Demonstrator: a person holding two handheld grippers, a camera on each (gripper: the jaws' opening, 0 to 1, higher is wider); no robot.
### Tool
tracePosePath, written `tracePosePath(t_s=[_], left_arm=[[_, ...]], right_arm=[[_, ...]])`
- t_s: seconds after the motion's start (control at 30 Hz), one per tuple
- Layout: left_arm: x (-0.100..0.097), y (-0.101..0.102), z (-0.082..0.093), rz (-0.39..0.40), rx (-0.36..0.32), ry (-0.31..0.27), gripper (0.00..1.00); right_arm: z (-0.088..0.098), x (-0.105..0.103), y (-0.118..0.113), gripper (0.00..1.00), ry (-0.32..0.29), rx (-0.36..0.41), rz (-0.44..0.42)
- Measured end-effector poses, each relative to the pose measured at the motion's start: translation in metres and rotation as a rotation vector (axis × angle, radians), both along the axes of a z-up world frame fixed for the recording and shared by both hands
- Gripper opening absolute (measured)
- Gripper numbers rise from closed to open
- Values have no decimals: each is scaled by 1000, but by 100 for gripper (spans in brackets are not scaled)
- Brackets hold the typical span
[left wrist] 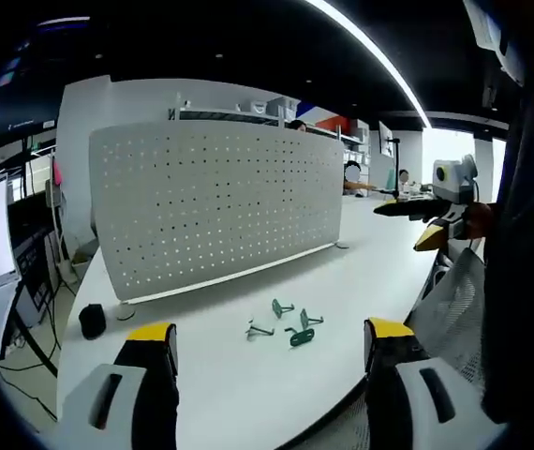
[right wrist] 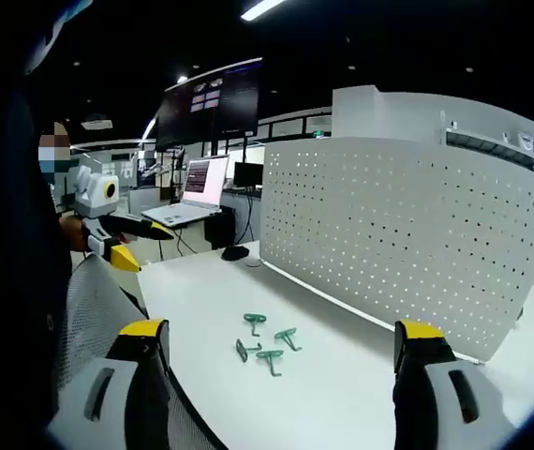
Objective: Insert the hook assembly into the mounting plate slot until the hook locks in place.
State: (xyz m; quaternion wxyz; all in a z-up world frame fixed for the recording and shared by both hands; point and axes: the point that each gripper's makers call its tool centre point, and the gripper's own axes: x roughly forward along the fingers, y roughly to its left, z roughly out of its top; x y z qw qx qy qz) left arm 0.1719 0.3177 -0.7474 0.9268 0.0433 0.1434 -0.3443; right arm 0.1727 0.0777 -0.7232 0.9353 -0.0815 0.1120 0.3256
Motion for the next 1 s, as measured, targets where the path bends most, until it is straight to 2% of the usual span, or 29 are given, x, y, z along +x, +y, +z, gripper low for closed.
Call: tracePosePath(t_s=[1.0], left_arm=[[0,-3,-1,-21,-1,4,82]], right_arm=[[3,-5,8,96,7,-27,9]])
